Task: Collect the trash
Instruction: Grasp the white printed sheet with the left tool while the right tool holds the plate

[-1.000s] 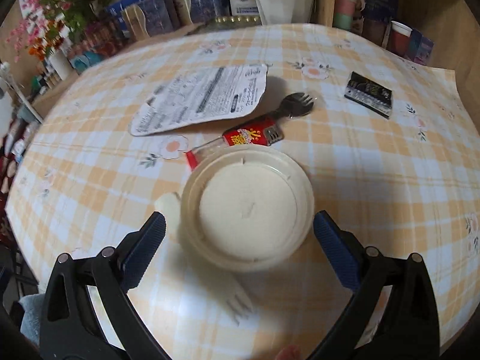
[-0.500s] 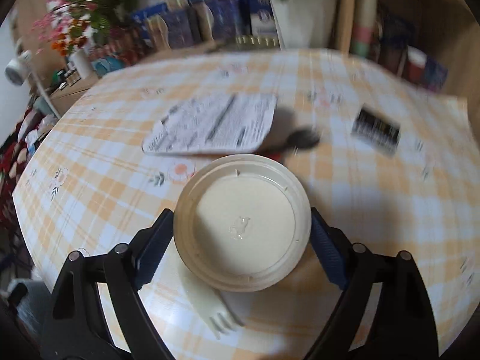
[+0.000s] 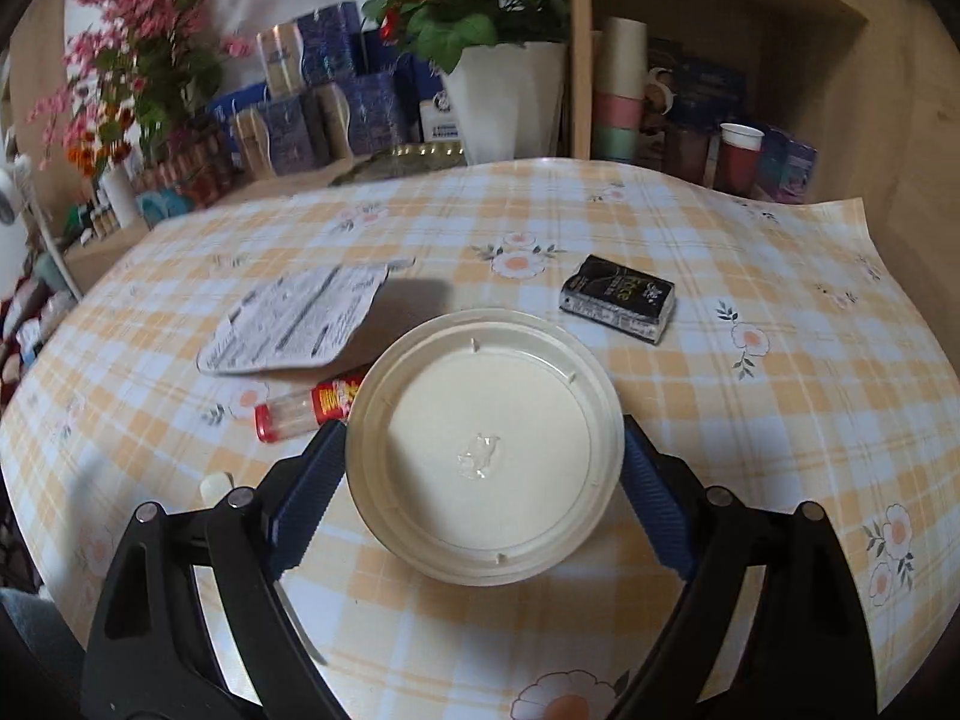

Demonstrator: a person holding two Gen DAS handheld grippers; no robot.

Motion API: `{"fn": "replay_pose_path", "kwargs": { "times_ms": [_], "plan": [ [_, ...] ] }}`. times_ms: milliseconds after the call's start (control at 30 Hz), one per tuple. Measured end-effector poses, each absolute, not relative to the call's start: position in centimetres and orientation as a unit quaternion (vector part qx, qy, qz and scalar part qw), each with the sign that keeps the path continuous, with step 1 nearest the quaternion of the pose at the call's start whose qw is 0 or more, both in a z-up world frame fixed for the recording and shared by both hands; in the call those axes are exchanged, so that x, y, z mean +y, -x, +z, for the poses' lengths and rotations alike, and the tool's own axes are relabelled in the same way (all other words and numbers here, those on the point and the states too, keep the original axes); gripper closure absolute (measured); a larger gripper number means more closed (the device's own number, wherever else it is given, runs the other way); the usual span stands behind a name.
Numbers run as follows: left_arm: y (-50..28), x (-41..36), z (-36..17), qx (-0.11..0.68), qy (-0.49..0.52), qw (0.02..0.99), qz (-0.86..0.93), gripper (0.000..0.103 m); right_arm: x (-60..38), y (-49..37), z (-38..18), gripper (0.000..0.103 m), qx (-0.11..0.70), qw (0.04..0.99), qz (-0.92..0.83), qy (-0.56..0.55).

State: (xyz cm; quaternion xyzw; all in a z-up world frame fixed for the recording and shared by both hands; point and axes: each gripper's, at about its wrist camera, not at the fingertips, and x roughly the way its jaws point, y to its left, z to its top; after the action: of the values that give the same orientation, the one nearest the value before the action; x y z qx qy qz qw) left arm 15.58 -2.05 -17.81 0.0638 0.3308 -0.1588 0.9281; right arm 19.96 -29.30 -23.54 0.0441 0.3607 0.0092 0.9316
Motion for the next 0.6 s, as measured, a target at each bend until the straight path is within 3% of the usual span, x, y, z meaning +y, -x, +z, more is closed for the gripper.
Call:
{"fn": "replay_pose_path", "kwargs": {
  "times_ms": [233,600],
  "plan": [
    [-22.4,-7.6,-20.6,0.343,-0.175,0.903,-0.19,0.006,-30.5,-20.1,-24.0,0.016,0.366,0.928,0.008,-0.075],
    [-29.0,-11.3,-24.5,0.397,-0.226,0.86,-0.227,0.006,-32.0,-20.5,-24.5,0.016,0.369,0.922,0.025,-0.114]
  ]
}}
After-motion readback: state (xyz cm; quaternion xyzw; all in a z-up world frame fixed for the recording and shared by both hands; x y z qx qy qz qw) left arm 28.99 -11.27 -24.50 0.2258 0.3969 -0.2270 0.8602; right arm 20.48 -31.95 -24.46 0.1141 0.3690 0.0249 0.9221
